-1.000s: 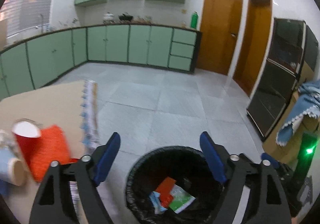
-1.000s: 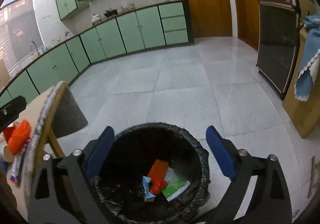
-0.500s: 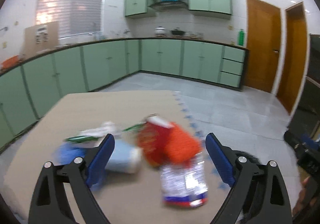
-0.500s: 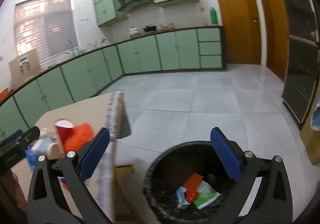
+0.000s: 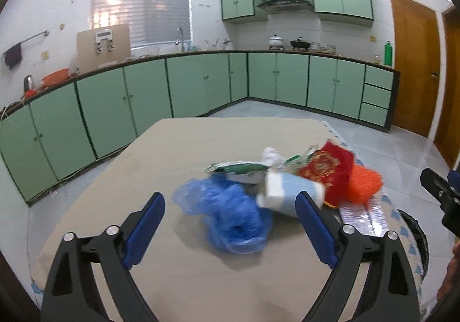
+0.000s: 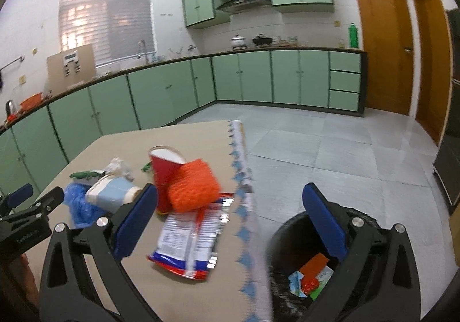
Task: Collect trash
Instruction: 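Move both tools back over the trash on the table, then grasp the red paper cup with the right tool and lift it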
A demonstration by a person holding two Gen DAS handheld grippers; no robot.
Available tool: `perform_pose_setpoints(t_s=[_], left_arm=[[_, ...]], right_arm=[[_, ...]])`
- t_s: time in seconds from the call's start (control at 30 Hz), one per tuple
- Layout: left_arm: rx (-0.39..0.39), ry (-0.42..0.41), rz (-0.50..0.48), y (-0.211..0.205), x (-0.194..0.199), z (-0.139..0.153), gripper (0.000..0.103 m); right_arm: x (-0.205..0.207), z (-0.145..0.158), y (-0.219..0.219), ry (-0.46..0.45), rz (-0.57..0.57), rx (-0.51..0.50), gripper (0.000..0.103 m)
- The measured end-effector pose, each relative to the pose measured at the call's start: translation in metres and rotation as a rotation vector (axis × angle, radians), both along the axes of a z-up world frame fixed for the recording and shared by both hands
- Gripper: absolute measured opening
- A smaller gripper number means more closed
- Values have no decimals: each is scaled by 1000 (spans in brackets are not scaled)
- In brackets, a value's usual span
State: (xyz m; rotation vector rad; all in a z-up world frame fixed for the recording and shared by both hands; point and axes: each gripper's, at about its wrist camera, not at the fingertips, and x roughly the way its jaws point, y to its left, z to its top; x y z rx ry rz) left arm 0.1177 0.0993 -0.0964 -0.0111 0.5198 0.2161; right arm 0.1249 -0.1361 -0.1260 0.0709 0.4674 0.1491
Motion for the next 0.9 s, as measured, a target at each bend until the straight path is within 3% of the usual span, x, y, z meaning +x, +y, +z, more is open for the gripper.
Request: perform_pose_setpoints(t_s=[0.3,0.63,0.9], left_arm=[[-14,2,62,29,17,-3,90],[-43,6,72,48,44,-9,90],[-66,20,74,58,50,-12,90]], right_arm=[[44,6,49,5,104,-12,97],[97,-10,73,122,137,17,84],[113,-15,90,165,193,8,77]])
